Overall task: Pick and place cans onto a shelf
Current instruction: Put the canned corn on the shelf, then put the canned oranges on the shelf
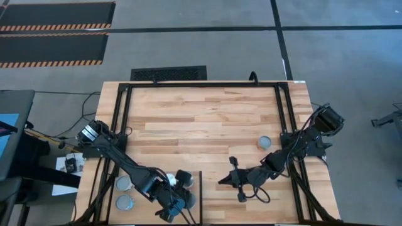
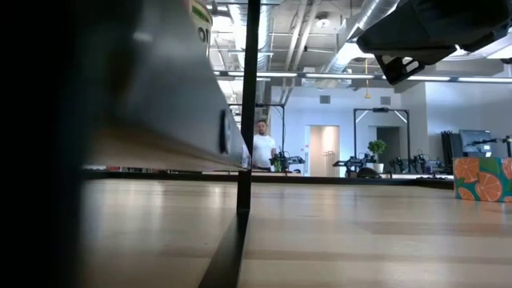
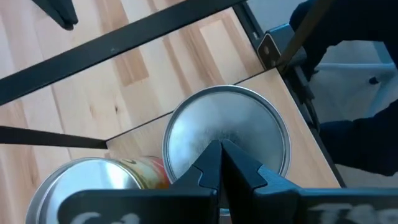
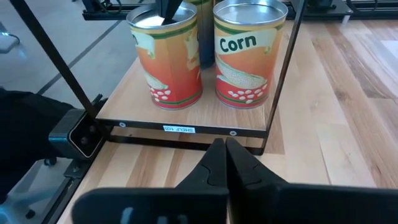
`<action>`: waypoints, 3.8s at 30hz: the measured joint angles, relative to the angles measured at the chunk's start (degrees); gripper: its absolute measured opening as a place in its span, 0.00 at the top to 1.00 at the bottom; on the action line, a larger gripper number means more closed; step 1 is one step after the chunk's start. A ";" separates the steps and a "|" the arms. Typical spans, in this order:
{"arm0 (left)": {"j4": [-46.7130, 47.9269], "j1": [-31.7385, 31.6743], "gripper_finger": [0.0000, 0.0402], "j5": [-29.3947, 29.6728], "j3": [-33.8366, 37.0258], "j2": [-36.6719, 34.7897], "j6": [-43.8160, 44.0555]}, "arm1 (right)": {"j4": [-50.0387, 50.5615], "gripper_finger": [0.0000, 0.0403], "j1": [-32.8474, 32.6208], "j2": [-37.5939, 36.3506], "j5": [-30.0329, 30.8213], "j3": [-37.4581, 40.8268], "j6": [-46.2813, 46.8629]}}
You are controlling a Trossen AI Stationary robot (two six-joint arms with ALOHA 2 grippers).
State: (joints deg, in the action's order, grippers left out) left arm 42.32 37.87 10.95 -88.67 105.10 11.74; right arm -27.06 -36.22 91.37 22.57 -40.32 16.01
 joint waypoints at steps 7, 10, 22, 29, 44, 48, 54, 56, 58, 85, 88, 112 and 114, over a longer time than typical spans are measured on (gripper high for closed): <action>2.40 0.02 1.00 0.50 -0.93 0.00 0.43 | -0.01 0.99 -0.12 0.00 -0.02 0.00 0.03; 2.56 0.07 1.00 0.45 -0.93 0.00 1.07 | 0.01 0.99 -0.12 0.00 -0.02 0.00 0.04; 1.92 1.26 1.00 1.13 -0.78 -5.61 -0.22 | 3.11 0.99 -0.58 -2.70 -0.17 -0.30 0.39; -15.65 -3.52 1.00 -7.50 11.90 -15.00 -5.40 | 38.94 0.99 -2.39 -14.57 2.50 -4.64 15.33; -39.34 -21.91 1.00 -12.20 41.61 -39.27 -12.96 | 91.97 0.72 6.31 -20.57 -0.13 -5.90 51.47; -39.52 -27.67 1.00 -13.93 47.50 -44.86 -14.33 | 92.16 0.58 11.34 -18.80 -0.38 -5.61 49.70; -40.96 -35.74 1.00 -20.87 55.58 -53.05 -14.55 | 89.32 0.50 17.52 -17.73 -4.46 -2.76 49.77; -40.67 -37.29 1.00 -21.08 57.34 -55.71 -14.72 | 87.59 0.52 18.73 -17.75 -4.68 -2.14 50.58; -40.56 -38.27 1.00 -21.18 58.43 -58.24 -14.93 | 87.01 0.57 19.87 -17.77 -4.78 -1.69 51.51; -29.48 -39.26 1.00 -12.18 59.73 -72.19 -16.50 | 57.97 0.96 34.89 6.53 -11.43 -32.60 2.11; -26.76 -39.26 1.00 -8.50 59.75 -72.39 -16.60 | 58.00 0.97 35.27 15.18 -14.06 -43.84 -5.47; -22.09 -39.26 1.00 -1.06 59.75 -72.69 -7.42 | 72.59 0.93 30.77 47.82 -22.86 -84.87 -31.46; -22.27 -39.26 1.00 -1.06 59.75 -72.42 -7.38 | 72.92 0.91 30.57 47.70 -22.86 -84.84 -31.53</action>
State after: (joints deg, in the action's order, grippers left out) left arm 20.06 -1.39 9.89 -28.93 32.68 4.36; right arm 45.86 -5.65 139.07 -0.30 -125.15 -15.52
